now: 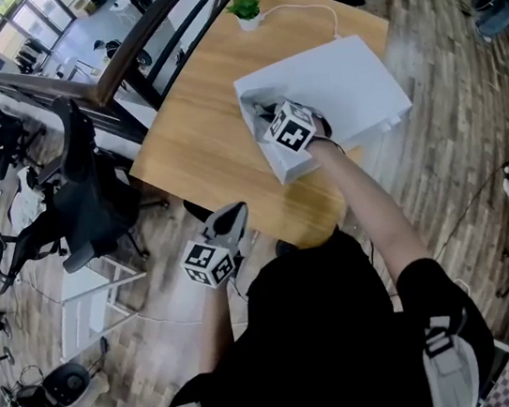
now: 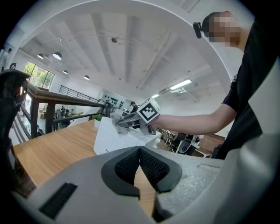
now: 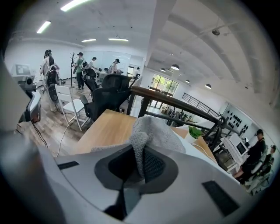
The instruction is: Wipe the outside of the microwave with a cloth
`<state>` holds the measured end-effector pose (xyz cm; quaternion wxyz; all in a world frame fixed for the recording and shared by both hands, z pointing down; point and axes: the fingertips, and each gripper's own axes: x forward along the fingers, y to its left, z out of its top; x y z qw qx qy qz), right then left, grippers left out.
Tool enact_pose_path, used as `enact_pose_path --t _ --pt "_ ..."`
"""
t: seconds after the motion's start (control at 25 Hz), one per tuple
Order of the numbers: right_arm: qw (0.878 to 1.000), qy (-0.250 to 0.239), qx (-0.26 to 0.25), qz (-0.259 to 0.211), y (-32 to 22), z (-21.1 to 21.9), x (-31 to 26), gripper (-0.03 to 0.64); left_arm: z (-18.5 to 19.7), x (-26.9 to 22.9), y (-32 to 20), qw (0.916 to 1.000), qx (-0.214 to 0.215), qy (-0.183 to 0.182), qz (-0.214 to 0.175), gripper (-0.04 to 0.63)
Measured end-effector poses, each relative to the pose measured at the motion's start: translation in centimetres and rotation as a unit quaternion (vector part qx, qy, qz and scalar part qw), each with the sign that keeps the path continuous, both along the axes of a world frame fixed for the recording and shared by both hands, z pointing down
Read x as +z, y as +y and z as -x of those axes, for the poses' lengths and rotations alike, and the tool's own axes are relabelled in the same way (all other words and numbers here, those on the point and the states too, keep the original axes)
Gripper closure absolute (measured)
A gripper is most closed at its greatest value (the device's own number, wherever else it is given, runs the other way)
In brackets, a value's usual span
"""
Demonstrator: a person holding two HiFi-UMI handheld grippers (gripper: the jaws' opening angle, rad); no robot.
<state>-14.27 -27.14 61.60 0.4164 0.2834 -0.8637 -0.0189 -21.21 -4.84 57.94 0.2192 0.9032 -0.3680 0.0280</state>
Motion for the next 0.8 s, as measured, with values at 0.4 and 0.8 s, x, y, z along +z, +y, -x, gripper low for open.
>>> enact_pose_path --t 0.4,0.8 --pt "1.0 0.014 0.002 -0.003 -2.8 0.0 0.1 0.591 -0.9 -0.2 0.2 1.0 -0.003 0.002 0.003 0.594" --pt "1.0 0.001 0.013 -0.021 -4.3 -1.5 -0.6 0.589 -0.1 -0.1 1.0 0.9999 -0.013 0.001 0.003 0.594"
